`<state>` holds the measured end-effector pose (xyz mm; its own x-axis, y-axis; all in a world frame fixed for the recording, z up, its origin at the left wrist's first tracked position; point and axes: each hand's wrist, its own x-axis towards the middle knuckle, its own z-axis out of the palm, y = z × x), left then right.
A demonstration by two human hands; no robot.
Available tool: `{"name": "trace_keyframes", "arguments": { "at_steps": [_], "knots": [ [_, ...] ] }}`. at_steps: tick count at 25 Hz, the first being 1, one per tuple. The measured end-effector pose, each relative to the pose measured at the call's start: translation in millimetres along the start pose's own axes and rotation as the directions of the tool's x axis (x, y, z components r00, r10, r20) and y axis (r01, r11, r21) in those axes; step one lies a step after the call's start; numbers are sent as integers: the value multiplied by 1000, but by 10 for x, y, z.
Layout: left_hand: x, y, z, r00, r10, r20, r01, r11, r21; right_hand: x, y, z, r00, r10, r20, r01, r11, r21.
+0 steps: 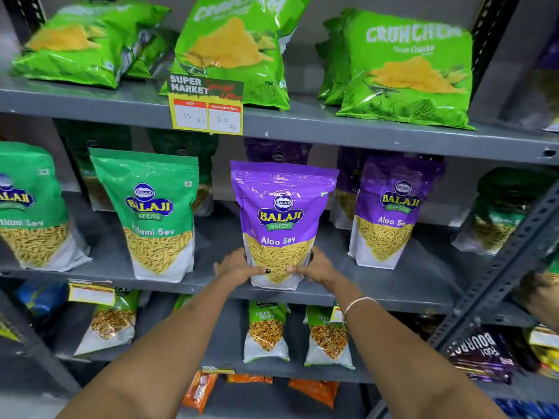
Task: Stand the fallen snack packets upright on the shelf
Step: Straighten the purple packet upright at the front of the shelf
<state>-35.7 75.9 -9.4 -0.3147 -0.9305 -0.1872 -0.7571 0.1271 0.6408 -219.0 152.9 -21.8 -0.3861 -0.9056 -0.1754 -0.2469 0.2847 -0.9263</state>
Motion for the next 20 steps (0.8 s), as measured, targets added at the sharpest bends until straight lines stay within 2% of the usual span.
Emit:
{"name": "trace_keyframes", "arguments": {
  "at_steps": [5, 8, 10, 12, 14, 16, 17, 18, 20],
  "knots": [
    [9, -29, -1, 1000, 9, 9, -10, 999, 53, 14, 35, 23, 999, 16, -39, -17, 999, -39],
    [13, -29, -51, 997, 16, 78, -24, 996, 91, -17, -12, 19, 999, 41, -9, -42, 998, -37],
    [6, 25, -134, 985, -9, 173, -39, 963, 268, -61, -12, -18, 997, 79, 0, -79, 995, -63],
    [10, 157, -216, 943, -98, 317, -63, 884, 463, -105, 40, -114, 994, 95, -49, -100, 989, -109],
    [-46, 407, -162, 833, -236, 500, -54, 865, 498, -130, 137, -312, 981, 83, -175, -109, 983, -147],
    [-157, 706, 45, 710, -269, 651, -89, 883, 461, -157, 233, -616, 947, 63, -316, -127, 974, -186],
    [-204, 877, 208, 668, -230, 708, -118, 906, 406, -161, 288, -823, 919, 55, -391, -144, 969, -203],
    [-234, 1032, 371, 657, -163, 736, -134, 936, 327, -172, 313, -1029, 891, 48, -451, -156, 966, -205],
    [-197, 1295, 692, 729, 40, 684, -134, 987, 86, -127, 387, -1469, 856, 19, -517, -153, 964, -218]
  ]
}}
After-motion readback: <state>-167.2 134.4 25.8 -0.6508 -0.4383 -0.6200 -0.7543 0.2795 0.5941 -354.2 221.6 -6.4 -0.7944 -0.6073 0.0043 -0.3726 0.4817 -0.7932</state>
